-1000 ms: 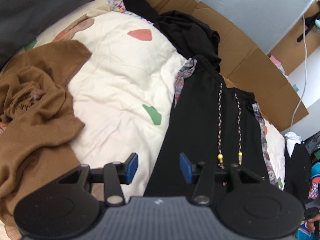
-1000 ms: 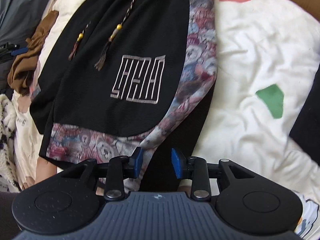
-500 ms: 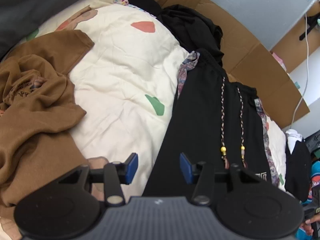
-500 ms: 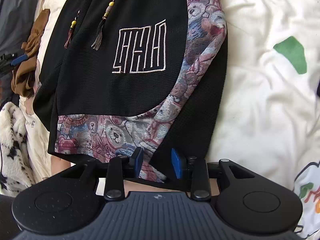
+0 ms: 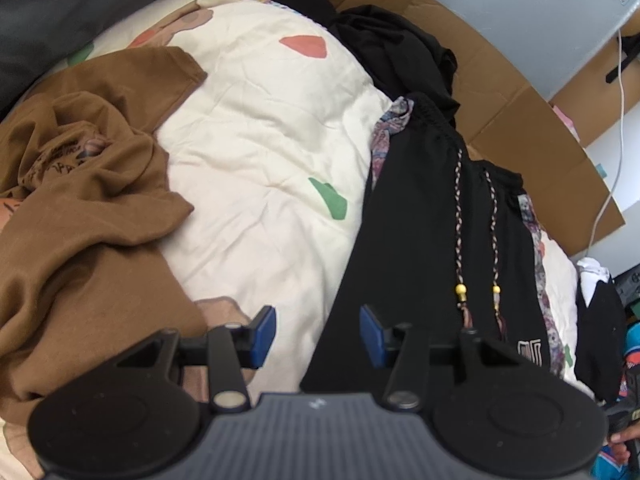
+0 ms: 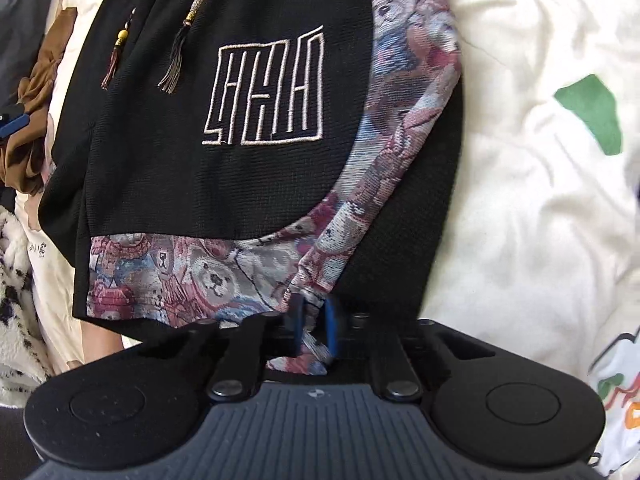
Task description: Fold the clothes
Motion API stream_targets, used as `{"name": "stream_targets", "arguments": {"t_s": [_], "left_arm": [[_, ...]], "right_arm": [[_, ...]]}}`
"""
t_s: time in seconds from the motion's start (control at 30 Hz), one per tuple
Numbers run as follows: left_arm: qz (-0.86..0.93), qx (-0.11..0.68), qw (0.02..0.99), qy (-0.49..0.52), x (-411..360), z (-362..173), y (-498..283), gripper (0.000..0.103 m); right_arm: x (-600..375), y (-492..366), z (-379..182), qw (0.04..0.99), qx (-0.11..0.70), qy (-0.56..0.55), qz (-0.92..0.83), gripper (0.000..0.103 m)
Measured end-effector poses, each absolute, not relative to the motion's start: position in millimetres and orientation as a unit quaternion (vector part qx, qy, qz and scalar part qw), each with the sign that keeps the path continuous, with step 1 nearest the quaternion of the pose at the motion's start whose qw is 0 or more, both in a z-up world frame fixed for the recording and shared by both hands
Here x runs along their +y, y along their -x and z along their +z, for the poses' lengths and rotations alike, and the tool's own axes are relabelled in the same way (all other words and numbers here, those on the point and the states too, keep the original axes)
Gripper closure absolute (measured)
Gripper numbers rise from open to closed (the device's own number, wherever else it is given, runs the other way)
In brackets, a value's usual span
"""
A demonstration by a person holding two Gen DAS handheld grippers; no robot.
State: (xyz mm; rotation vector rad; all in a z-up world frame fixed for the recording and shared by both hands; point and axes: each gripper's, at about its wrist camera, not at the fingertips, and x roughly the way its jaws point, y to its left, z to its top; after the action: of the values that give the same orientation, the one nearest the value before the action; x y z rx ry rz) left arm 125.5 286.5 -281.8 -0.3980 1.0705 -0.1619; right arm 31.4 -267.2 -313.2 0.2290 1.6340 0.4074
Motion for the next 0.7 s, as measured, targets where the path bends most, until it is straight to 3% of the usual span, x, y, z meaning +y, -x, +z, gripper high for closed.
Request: {"name": "stream_targets", "arguments": {"t_s": [0.4,0.7], "left_arm": [[-0.094,0.541,0.823,0.144,266,-293,-131,0.053],[-0.099,0.551,0.818,0.136,259,-292,-130,0.053]], "right_arm": [[-346,-9,-293,0.684,0.712,-0.089,0.128,0.099],[-348,0,-292,0.667,0.725,-0.092,0.142,0.099]]}}
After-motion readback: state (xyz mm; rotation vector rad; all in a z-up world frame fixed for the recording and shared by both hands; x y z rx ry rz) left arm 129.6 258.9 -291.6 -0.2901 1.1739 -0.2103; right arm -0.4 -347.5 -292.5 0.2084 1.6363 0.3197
